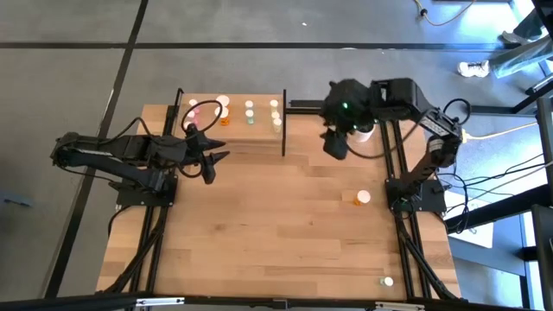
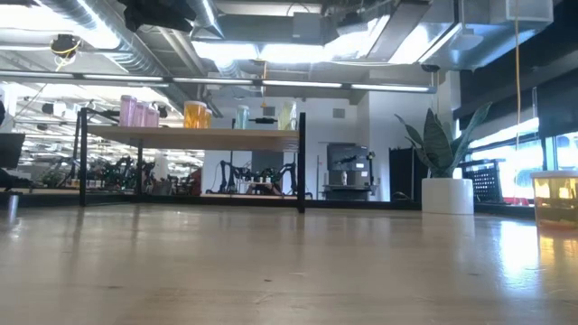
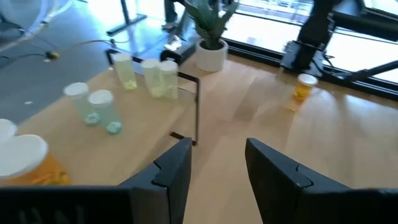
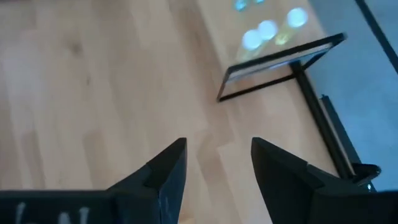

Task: Pick and place medicine bottles onto shelf by color
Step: Put the orange pill bottle on the shelf aligned with the other orange pill bottles

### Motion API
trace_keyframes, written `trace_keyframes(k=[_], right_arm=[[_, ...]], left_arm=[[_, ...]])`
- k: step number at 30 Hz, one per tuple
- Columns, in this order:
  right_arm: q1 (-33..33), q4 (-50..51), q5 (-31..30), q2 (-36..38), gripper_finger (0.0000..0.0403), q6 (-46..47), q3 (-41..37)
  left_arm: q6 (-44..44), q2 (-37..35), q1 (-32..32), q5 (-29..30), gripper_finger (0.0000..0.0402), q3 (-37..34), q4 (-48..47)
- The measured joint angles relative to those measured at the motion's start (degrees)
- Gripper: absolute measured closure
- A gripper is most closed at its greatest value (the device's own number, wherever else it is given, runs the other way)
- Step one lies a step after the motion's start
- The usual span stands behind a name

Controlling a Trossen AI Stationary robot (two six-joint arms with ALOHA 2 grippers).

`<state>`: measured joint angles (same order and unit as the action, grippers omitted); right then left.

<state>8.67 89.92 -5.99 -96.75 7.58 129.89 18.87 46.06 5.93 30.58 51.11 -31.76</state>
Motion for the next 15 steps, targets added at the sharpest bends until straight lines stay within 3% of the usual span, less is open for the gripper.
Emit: trace_keyframes(k=[9, 15], right_arm=[[-6.3, -0.3, 0.0, 9.8, 0.0222, 8.8, -16.4], [-9.2, -5.7, 0.0, 19.0, 0.0222, 12.7, -28.7]], left_arm=[[-1.3, 0.1, 1.1, -5.9, 0.0258, 0.0, 0.4], [-2.0, 5.0, 3.2, -8.9, 0.0258, 0.0, 8.1]])
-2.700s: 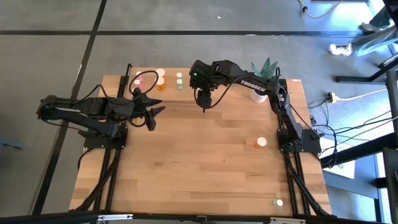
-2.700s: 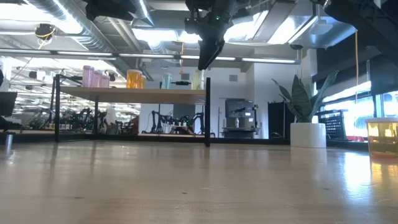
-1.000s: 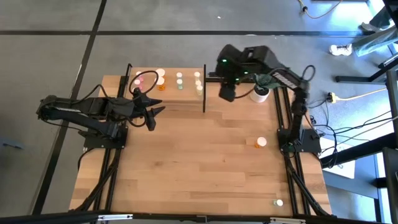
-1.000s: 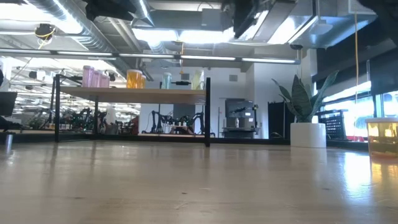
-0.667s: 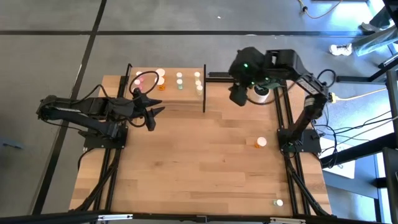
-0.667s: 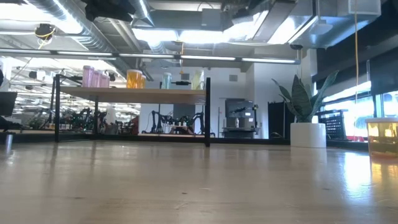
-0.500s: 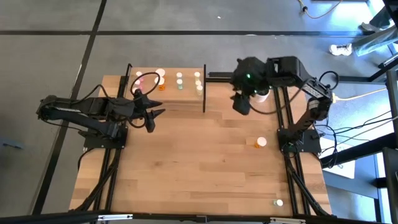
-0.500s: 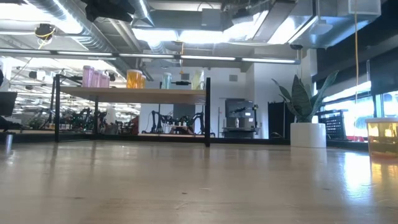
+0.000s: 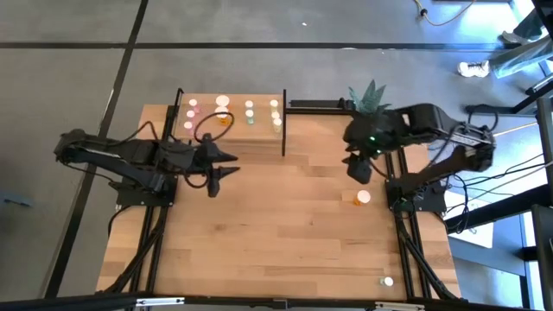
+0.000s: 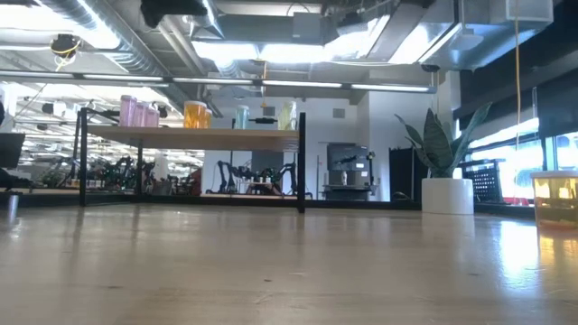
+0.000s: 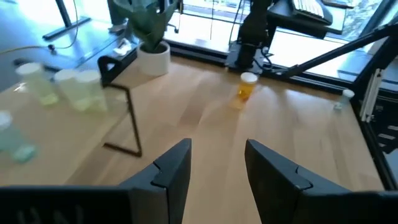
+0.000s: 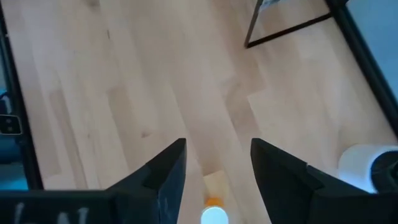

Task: Pick and place medicine bottles onto shelf by color
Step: Put the orange pill bottle on the shelf aligned with the other orange pill bottles

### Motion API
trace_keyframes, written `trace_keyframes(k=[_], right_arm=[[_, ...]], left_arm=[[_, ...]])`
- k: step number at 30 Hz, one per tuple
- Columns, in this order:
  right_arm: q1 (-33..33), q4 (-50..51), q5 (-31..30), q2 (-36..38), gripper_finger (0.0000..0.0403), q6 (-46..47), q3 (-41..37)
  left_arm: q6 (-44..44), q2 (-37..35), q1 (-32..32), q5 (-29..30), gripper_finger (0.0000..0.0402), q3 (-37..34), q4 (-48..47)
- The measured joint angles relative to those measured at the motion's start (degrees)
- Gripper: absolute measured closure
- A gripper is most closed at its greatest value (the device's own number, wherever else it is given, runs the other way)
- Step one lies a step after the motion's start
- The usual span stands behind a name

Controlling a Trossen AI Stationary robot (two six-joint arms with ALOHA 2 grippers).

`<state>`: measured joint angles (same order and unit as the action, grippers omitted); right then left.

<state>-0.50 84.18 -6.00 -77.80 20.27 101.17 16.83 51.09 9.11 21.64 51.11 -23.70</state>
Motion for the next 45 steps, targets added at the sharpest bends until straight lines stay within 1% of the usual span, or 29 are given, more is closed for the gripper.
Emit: trace_keyframes(k=[4, 9, 14, 18, 21, 26, 34, 38, 43, 45], right_arm=[[-1.6, -0.9, 0.0, 5.7, 0.0222, 3.0, -7.9], [-3.7, -1.2, 1.0, 11.5, 0.0222, 4.0, -15.7], [-5.4, -1.3, 1.2, 14.6, 0.0222, 4.7, -21.4], [-6.7, -1.4, 4.7, 16.5, 0.0222, 2.0, -25.5], [-7.3, -3.1, 5.9, 18.4, 0.0222, 2.1, -28.8], [-7.3, -4.5, 6.6, 20.1, 0.0222, 5.2, -35.5], [-7.3, -7.6, 8.7, 19.8, 0.0222, 5.0, -44.4], [-7.3, -8.8, 8.7, 19.0, 0.0222, 3.7, -46.6], [-7.2, -9.4, 8.7, 17.1, 0.0222, 3.8, -47.2], [-7.2, -11.0, 8.7, 16.4, 0.0222, 2.9, -47.2]], left_arm=[[-0.7, 5.5, 0.0, -0.1, 0.0258, 0.2, 5.5], [-1.9, 13.4, 0.1, -0.2, 0.0258, 4.6, 6.3], [-3.6, 21.0, 0.4, -0.2, 0.0258, 10.1, 6.5], [-3.9, 25.9, 0.3, -0.2, 0.0258, 13.8, 6.6], [-3.9, 28.6, 0.3, -0.2, 0.0258, 16.1, 6.7], [-3.7, 31.5, 0.3, -0.2, 0.0258, 18.4, 6.7], [-1.9, 33.7, 0.2, -0.2, 0.0258, 19.3, 6.7], [-0.9, 33.8, 0.2, -0.1, 0.0258, 19.3, 6.7], [-0.9, 33.8, 0.1, -0.2, 0.0258, 19.3, 6.7], [-1.7, 33.8, 0.1, -1.4, 0.0258, 19.3, 6.6]])
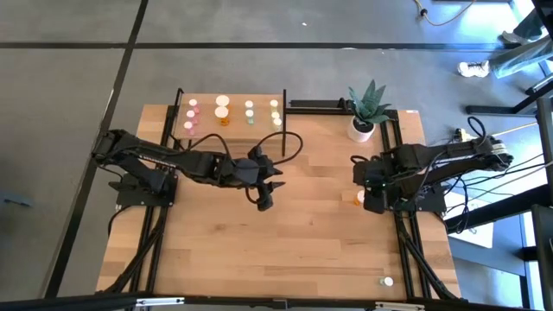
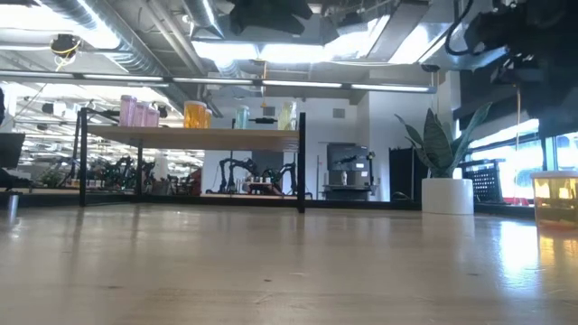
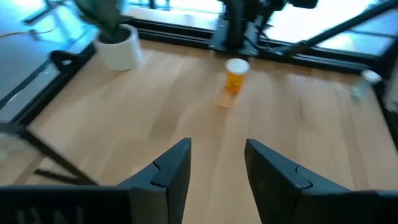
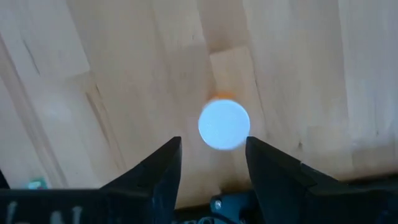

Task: Pick and place medicine bottles onto shelf by color
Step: Put the orange pill bottle on the shelf aligned with the other orange pill bottles

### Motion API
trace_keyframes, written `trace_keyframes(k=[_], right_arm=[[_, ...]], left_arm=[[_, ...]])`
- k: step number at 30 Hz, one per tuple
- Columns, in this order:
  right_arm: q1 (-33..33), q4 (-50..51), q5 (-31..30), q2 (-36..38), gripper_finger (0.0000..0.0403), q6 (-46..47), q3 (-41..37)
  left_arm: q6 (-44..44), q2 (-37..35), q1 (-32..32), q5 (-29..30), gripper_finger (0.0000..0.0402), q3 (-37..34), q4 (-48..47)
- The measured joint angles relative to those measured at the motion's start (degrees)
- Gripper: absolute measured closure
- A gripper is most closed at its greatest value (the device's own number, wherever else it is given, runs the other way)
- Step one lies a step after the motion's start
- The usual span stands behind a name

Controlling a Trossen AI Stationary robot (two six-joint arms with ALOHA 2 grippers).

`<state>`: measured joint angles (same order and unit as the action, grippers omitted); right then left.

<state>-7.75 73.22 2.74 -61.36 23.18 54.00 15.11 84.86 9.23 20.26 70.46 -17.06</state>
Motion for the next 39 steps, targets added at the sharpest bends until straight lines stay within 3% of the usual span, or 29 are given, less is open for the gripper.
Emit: trace_keyframes(k=[7, 39], right_arm=[[0.0, -3.2, 0.1, -1.8, 0.0222, -1.3, 0.0], [0.0, -3.2, -0.1, -1.9, 0.0222, -1.1, 0.0]], left_arm=[[-6.0, 0.0, -0.9, -8.7, 0.0258, 0.0, -0.5], [-6.7, 0.0, -1.2, -8.8, 0.0258, 0.0, -0.4]])
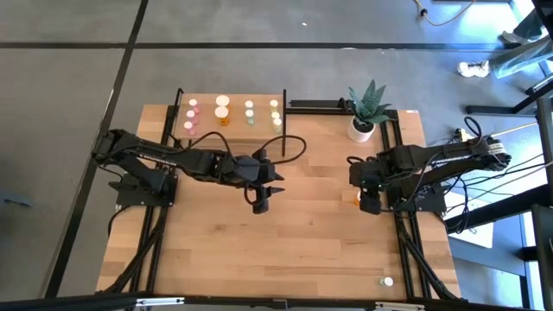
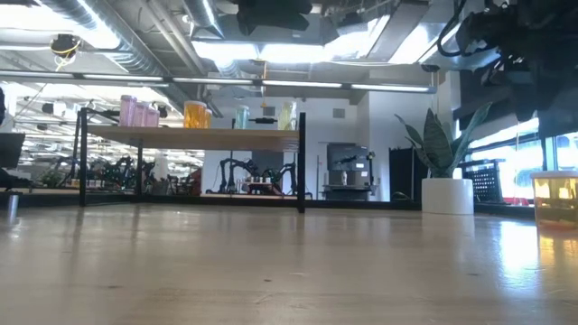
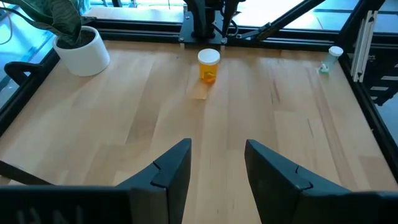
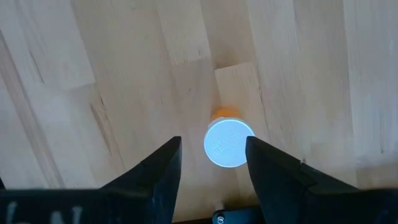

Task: Pick and place medicine bottles onto shelf by color
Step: Put the orange pill bottle on the shelf aligned with the other orange pill bottles

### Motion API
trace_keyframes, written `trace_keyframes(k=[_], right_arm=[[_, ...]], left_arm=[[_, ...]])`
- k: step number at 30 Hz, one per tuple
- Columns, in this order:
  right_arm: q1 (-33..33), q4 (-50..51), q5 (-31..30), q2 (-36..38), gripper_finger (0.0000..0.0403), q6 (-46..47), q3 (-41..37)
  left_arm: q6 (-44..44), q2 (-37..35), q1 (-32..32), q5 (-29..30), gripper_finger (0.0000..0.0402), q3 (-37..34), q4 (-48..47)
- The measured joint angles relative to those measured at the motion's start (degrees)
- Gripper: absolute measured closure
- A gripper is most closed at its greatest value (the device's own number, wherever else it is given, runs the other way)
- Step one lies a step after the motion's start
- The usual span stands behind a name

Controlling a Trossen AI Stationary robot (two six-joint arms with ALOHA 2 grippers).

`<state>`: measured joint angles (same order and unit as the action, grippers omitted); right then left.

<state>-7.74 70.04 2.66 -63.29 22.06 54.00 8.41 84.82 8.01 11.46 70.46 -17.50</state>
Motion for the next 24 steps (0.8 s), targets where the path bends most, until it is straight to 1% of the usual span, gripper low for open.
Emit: trace_keyframes(k=[4, 8, 13, 16, 19, 22, 24], right_arm=[[0.0, -0.1, 0.0, 0.0, 0.0222, 0.0, 0.0], [0.0, 0.4, 3.1, 0.1, 0.0222, -3.9, 0.0], [0.0, 0.1, 1.3, 0.1, 0.0222, -2.8, 0.0], [0.0, -0.4, 1.4, 0.1, 0.0216, -2.9, 0.0], [0.0, -0.5, 1.4, 0.1, 0.0196, -2.9, 0.0], [0.0, -0.5, 1.1, 0.1, 0.0161, -3.0, 0.0], [0.0, -0.5, -0.4, 0.1, 0.0131, -2.8, 0.0]], left_arm=[[0.0, 0.0, 0.0, 0.0, 0.0258, 0.0, 0.0], [0.0, 0.0, 0.0, 0.0, 0.0258, 0.0, 0.0], [0.0, 0.0, 0.0, 0.0, 0.0258, 0.0, 0.0], [0.0, 0.0, 0.0, 0.0, 0.0258, 0.0, 0.0], [0.1, 0.0, 0.0, 0.0, 0.0258, 0.0, 0.0], [0.1, 0.0, 0.0, 0.0, 0.0258, 0.0, 0.0], [0.0, 0.0, 0.0, 0.0, 0.0258, 0.0, 0.0]])
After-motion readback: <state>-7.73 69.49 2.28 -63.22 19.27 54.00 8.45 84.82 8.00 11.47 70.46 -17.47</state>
